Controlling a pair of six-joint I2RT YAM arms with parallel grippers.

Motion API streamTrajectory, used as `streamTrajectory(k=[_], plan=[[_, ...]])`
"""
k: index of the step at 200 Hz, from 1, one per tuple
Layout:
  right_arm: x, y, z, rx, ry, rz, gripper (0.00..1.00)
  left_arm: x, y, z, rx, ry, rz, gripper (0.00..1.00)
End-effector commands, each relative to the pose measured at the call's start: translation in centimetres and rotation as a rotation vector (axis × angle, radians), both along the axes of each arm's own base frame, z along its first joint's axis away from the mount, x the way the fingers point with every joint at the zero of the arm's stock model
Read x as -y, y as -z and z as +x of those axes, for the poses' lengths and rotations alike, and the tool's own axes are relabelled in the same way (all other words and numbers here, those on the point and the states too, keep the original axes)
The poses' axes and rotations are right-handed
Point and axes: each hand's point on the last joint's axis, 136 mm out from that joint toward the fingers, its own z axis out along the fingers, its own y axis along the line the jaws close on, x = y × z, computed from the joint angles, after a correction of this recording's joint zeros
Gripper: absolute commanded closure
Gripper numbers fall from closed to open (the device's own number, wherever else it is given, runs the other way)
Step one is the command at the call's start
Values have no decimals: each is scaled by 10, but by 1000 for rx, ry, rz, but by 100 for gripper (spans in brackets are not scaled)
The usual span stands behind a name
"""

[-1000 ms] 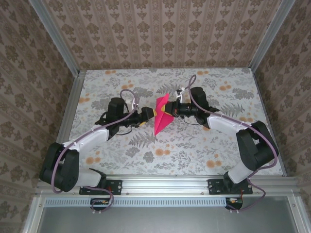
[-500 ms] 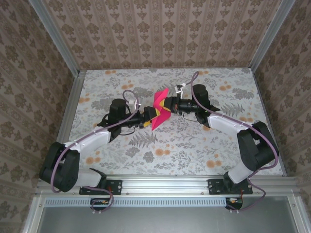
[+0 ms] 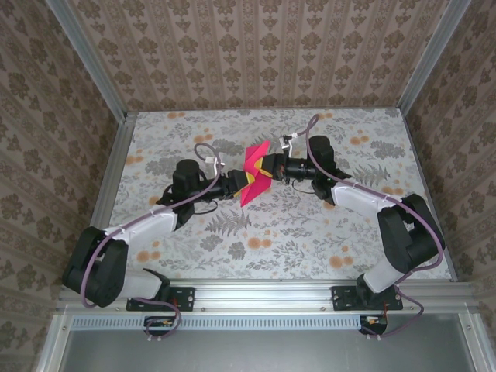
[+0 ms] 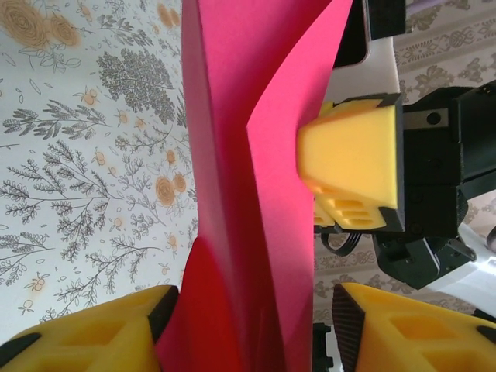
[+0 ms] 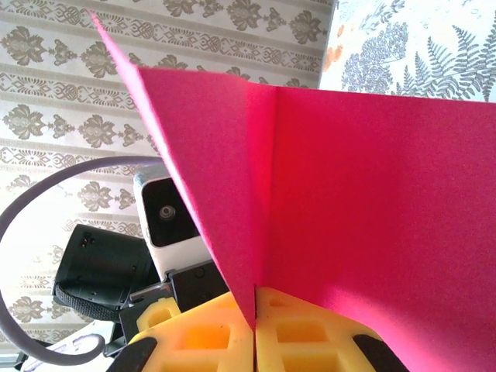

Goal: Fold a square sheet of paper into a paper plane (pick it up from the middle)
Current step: Turn over the paper at the center of the table.

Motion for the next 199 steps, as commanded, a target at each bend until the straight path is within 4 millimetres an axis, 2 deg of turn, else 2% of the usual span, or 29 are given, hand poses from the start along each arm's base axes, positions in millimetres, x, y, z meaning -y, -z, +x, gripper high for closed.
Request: streamTrajectory(k=[1, 131, 163, 199], plan=[[0, 3, -4, 0, -25, 14, 92, -3, -15, 0, 67, -19, -26, 47], [1, 16, -6, -41, -35, 4, 90, -3, -11, 1, 78, -17, 2, 79], [6, 20, -4, -49, -20, -9, 81, -4, -6, 2, 76, -21, 31, 89], [28, 26, 0, -46, 46, -58, 61, -8, 7, 3, 81, -31, 117, 96]])
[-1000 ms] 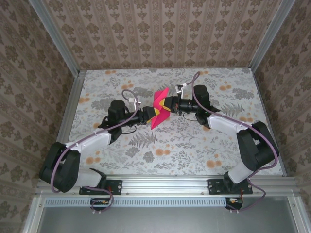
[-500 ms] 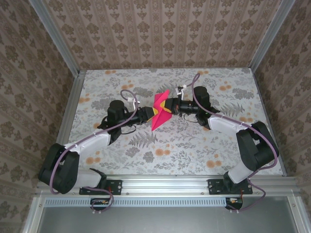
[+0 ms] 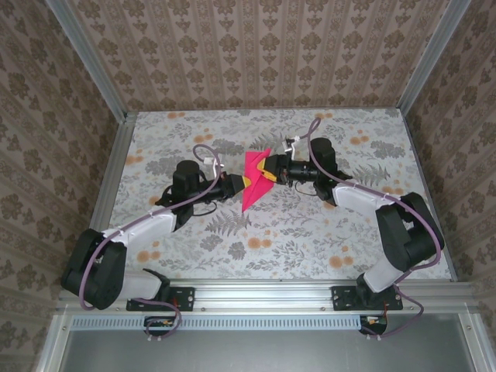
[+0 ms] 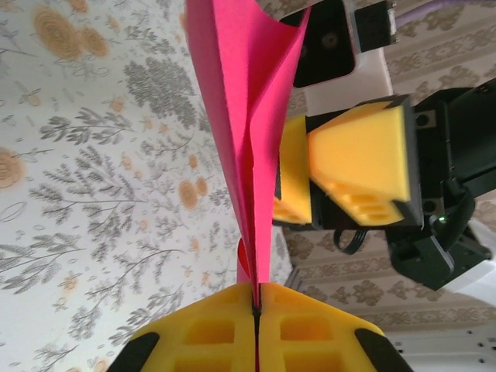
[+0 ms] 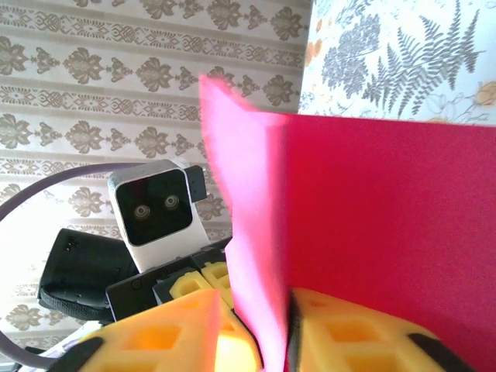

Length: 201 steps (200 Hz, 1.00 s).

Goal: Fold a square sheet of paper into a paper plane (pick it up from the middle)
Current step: Turn over the paper at the center of the table.

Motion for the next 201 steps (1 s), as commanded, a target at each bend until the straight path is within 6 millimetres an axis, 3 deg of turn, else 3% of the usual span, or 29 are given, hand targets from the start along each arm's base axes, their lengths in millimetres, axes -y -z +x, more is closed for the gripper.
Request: streamTrajectory(k=[1, 21, 43, 46, 91, 130, 159, 201], plan=[[16, 7, -4, -2, 30, -43, 61, -3, -5, 1, 60, -3, 59, 96], [35, 17, -5, 10, 93, -141, 47, -12, 9, 0, 65, -7, 184, 97], [65, 37, -8, 25, 197, -337, 32, -40, 29, 5, 92, -71, 438, 97], [70, 32, -10, 46, 214, -357, 31, -44, 30, 6, 94, -79, 476, 97], [116, 42, -22, 91, 359, -610, 23, -117, 49, 16, 147, -196, 1078, 97], [127, 49, -26, 80, 398, -647, 22, -146, 54, 32, 205, -267, 1506, 97], [131, 54, -27, 62, 414, -665, 22, -139, 65, 42, 230, -270, 1659, 97], [140, 58, -30, 49, 447, -694, 22, -97, 109, 46, 206, -190, 1652, 92]])
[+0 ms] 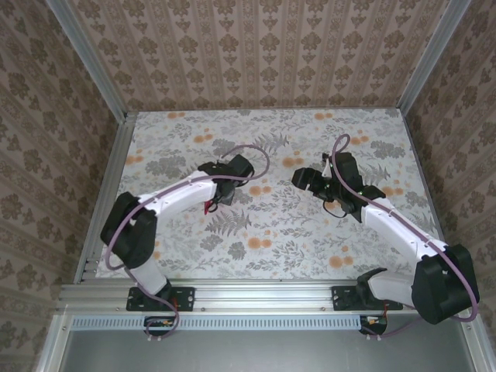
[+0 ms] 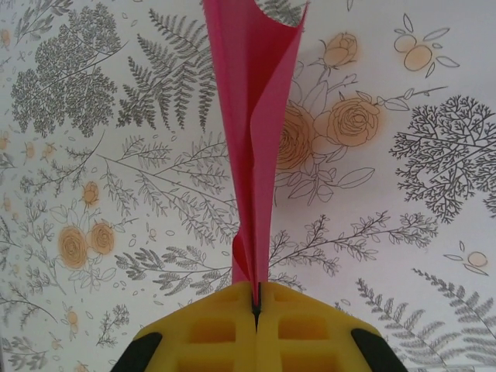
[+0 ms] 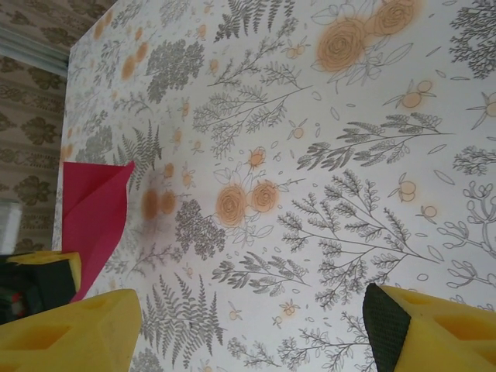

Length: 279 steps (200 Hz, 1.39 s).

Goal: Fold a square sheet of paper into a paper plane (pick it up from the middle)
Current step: Turn over the paper at the center of the table.

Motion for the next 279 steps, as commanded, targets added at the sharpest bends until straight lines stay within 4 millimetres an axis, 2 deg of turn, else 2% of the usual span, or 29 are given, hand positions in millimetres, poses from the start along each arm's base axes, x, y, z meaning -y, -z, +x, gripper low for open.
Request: streamTrajectory(k=[1, 36, 64, 89, 111, 138, 161, 185, 188, 201, 220, 234, 258, 279], plan=[[13, 4, -6, -2, 37, -50, 22, 11, 8, 3, 9, -2, 44, 92], [21, 6, -9, -10, 63, -64, 22, 43, 40, -3, -66, 36, 16, 81], [27, 8, -11, -17, 85, -79, 22, 66, 45, -10, -117, 66, -103, 68], [27, 9, -12, -21, 82, -84, 22, 80, 34, -16, -150, 86, -244, 59], [23, 11, -11, -33, 65, -91, 22, 86, 17, -18, -176, 80, -435, 53], [7, 12, -10, -36, 24, -114, 24, 77, -5, -18, -195, 46, -676, 47], [-26, 9, -8, -24, -44, -161, 26, 60, -20, -17, -188, 6, -824, 40], [-74, 3, -9, -2, -142, -205, 30, 25, -25, -12, -145, -95, -899, 36], [-80, 10, -8, -18, -152, -222, 31, 21, -26, -13, -140, -105, -905, 35], [-111, 10, -11, -12, -217, -248, 34, -8, -18, -11, -120, -197, -914, 35], [-155, 9, -17, 0, -298, -283, 40, -39, -9, -14, -100, -307, -935, 33], [-183, 19, -22, -15, -352, -321, 43, -57, 0, -18, -92, -377, -954, 32], [-225, 36, -24, -55, -416, -312, 49, -76, 8, -24, -83, -442, -979, 30], [-245, 52, -20, -90, -440, -306, 51, -82, 13, -28, -90, -461, -988, 29]])
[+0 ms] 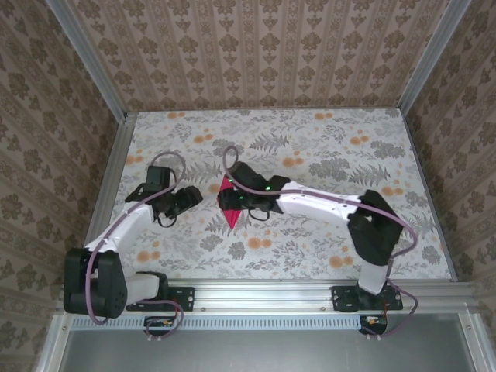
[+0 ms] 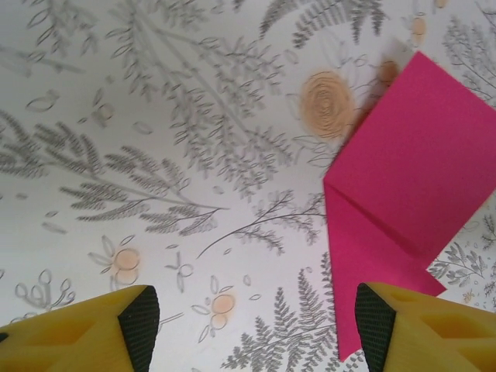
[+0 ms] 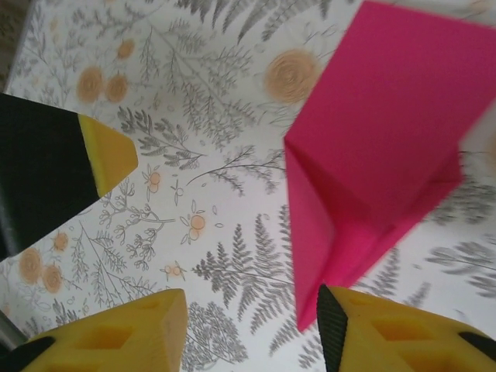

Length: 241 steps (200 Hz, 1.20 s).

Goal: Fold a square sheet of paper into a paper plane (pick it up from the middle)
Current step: Turn over the paper at the center of the table, then move the paper to the center of the table.

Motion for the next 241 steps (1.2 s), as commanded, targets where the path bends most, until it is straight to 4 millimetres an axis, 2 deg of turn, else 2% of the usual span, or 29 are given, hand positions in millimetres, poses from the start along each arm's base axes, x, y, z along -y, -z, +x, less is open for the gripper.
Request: streamTrajectory(k=[1, 22, 48, 85, 135, 192, 241], plan=[[-7, 20, 5, -56, 6, -48, 52, 1, -4, -2, 8, -15, -59, 29], [-17, 34, 12, -70, 1, -68, 52, -2, -1, -3, 3, -21, -58, 28], [-19, 57, 20, -102, 8, -117, 52, -2, 2, -4, -2, -20, -57, 27], [-1, 81, 27, -120, 43, -185, 53, -1, 4, -4, -6, -8, -60, 27], [15, 107, 24, -161, 10, -207, 52, 9, 1, -2, 6, 39, -100, 24], [28, 115, 11, -181, -61, -208, 52, 22, -1, -2, -2, 92, -135, 22], [44, 116, -17, -212, -238, -170, 52, 45, -4, -3, -6, 182, -143, 23]])
